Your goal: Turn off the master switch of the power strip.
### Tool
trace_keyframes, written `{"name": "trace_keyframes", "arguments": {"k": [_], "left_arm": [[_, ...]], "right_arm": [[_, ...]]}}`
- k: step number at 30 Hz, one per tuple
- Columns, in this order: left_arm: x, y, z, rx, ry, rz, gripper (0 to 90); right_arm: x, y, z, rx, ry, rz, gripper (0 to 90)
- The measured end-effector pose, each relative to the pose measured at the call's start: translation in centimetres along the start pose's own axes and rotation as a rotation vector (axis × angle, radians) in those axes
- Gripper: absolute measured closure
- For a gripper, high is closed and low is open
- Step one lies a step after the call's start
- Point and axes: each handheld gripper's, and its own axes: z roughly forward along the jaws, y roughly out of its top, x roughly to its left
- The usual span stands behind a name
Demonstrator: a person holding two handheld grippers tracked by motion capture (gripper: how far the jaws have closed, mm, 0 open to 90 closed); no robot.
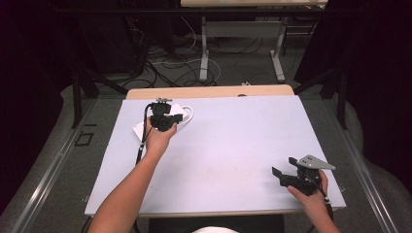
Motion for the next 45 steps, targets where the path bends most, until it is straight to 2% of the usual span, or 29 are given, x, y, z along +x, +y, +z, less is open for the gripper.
{"name": "trace_keyframes", "arguments": {"k": [9,12,15,29,36,39,40,42,43,44,45], "left_arm": [[-0.9,-0.8,-1.2,-0.001,-0.045,0.022,90.0],[-1.1,-1.2,-1.4,-0.002,-0.056,0.03,90.0],[-1.3,-1.7,-1.7,-0.001,-0.066,0.04,90.0],[-1.2,-3.7,-3.4,0.008,-0.084,0.048,89.8],[-1.2,-4.8,-4.2,0.022,-0.112,0.069,83.7],[-1.3,-5.3,-4.4,0.009,-0.12,0.061,81.2],[-1.3,-5.5,-4.5,0.003,-0.121,0.059,80.4],[-1.2,-5.8,-4.7,0.006,-0.128,0.061,78.2],[-1.2,-5.9,-4.7,-0.004,-0.129,0.056,77.0],[-1.1,-6.0,-4.8,0.008,-0.128,0.059,75.6],[-1.0,-6.2,-4.8,-0.002,-0.13,0.055,74.1]], "right_arm": [[-0.1,0.0,-0.1,0.008,0.004,-0.014,19.4],[0.0,0.0,0.0,0.001,0.005,0.002,19.4],[0.0,0.0,-0.1,0.003,0.004,-0.005,19.4],[0.0,0.0,-0.1,0.002,0.004,-0.005,19.4],[0.0,0.0,-0.1,0.002,0.002,-0.003,19.4],[0.1,0.0,-0.1,0.001,0.002,-0.003,19.4],[0.1,0.0,0.0,-0.018,-0.005,-0.001,19.4],[0.0,0.1,-0.3,0.026,0.001,-0.008,19.4],[0.1,0.0,-0.1,-0.001,-0.007,-0.004,19.4],[0.1,0.0,-0.1,0.001,-0.008,-0.004,19.4],[0.1,0.1,-0.2,0.012,-0.004,-0.006,19.4]]}}
